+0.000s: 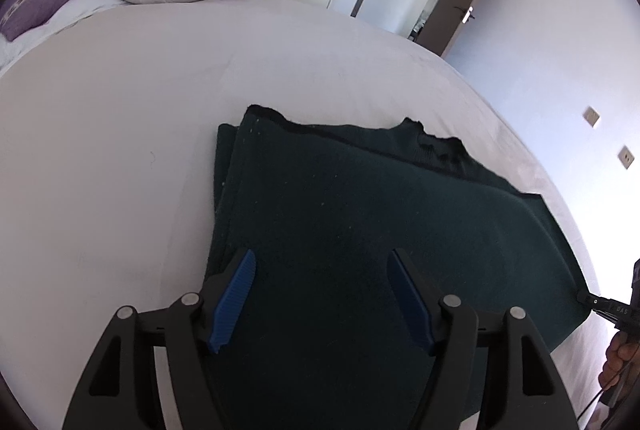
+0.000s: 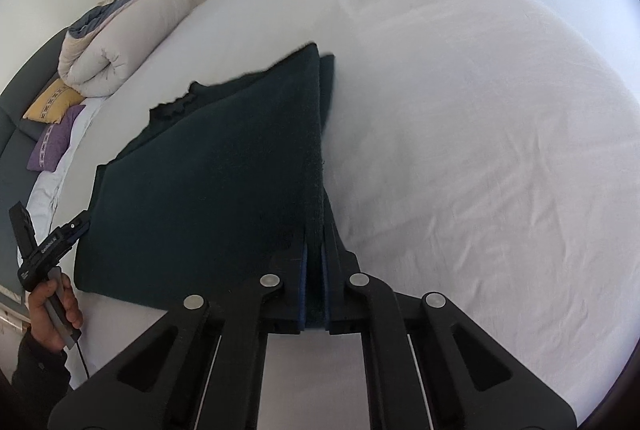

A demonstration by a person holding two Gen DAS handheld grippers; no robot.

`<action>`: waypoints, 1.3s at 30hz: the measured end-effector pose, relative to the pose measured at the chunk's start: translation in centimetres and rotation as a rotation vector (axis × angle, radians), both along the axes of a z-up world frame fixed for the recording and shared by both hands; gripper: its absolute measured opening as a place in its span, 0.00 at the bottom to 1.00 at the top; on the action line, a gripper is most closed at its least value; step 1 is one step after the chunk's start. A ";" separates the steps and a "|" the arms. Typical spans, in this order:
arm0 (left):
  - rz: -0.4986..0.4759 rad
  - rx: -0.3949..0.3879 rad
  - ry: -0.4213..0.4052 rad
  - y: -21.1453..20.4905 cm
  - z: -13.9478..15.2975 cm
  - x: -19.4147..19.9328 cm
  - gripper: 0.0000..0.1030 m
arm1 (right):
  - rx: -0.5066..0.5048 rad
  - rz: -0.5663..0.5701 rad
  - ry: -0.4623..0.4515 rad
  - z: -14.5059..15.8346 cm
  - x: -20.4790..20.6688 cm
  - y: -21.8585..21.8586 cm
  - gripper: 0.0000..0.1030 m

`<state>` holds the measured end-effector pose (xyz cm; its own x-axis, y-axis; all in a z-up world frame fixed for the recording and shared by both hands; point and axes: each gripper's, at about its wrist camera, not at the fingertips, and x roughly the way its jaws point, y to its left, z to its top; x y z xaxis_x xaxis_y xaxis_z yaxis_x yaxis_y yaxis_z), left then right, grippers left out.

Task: Fold small clothes

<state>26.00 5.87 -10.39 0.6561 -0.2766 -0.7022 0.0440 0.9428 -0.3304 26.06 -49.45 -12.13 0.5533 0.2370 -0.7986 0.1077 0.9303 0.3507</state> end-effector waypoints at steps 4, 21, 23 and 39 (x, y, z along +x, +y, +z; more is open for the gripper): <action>-0.007 0.008 -0.002 0.1 -0.2 -0.4 0.67 | 0.090 -0.030 0.021 -2.1 -1.3 -1.9 0.04; -0.034 0.021 -0.110 -1.9 4.9 0.8 0.67 | 0.155 0.076 -0.187 4.9 1.2 4.9 0.57; -0.041 0.045 -0.073 -3.0 4.0 2.8 0.67 | 0.241 0.171 -0.166 4.1 3.5 8.3 0.57; 0.050 0.083 0.000 2.0 -1.4 0.5 0.32 | 0.533 0.152 -0.038 -5.7 12.9 8.8 0.28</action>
